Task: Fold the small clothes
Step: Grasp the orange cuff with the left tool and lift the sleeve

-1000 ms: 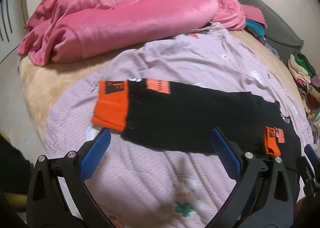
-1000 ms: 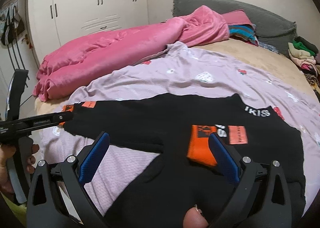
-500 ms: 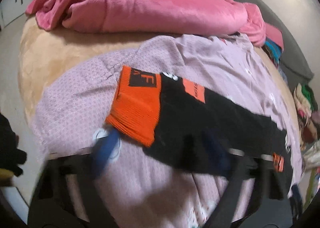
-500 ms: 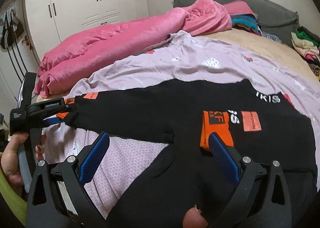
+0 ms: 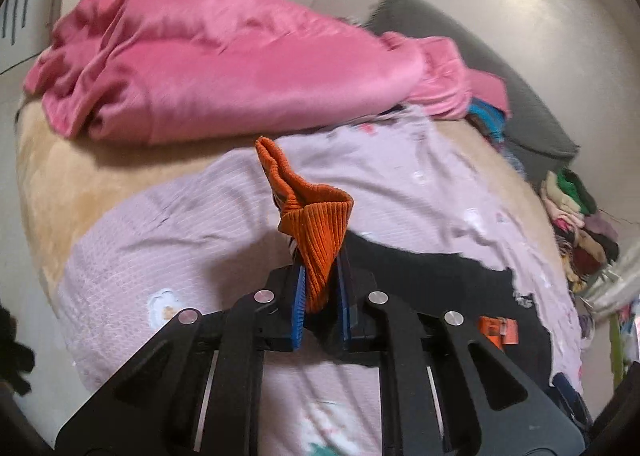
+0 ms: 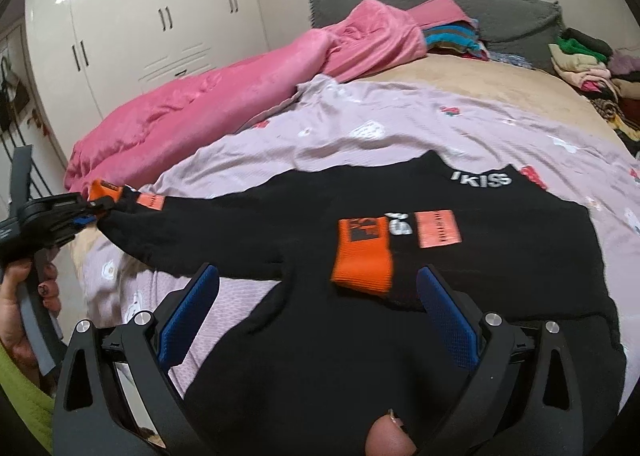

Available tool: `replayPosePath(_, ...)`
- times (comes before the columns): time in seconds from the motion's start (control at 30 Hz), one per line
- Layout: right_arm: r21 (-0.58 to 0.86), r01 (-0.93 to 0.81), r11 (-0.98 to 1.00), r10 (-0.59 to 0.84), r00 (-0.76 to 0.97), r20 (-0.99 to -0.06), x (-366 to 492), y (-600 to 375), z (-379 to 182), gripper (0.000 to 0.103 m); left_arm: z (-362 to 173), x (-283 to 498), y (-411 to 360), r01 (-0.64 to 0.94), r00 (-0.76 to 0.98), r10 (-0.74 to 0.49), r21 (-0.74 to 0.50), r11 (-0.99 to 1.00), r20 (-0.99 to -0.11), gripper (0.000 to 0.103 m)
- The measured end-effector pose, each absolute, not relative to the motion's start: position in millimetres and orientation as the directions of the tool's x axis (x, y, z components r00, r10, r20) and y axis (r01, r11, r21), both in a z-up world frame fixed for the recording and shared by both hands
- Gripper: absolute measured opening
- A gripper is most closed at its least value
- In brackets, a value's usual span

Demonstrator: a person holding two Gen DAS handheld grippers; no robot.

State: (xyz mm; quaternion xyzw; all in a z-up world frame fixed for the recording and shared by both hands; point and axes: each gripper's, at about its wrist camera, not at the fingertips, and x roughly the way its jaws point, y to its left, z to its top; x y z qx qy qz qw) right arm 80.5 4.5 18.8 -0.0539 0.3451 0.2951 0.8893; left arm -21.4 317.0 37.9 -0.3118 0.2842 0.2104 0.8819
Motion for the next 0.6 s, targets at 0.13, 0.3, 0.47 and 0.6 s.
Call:
replayPosePath(0.13,0.128,-0.532,0.837,0.485,0.614,-0.623,82,-20,29,0.098,59,-11,294,-0.495,0.785,0.169,-0.439,0.750,-0.596,0.005)
replayPosePath(0.3,0.155,-0.496,0.854,0.481,0.643,-0.596,85,-52,39,0.098,75,8,265,-0.441,0.802,0.135,-0.424,0.791,-0.583,0.004)
replayPosePath(0.47,0.187,-0.455,0.870,0.471,0.661,-0.584,89,-83,43,0.098,94,25,237,-0.385,0.819,0.115,-0.390,0.836,-0.563,0.004)
replayPosePath(0.6,0.209,-0.423,0.881,0.461,0.675,-0.576,93,-104,44,0.098,110,39,216,-0.345,0.830,0.102,-0.361,0.866,-0.549,0.004)
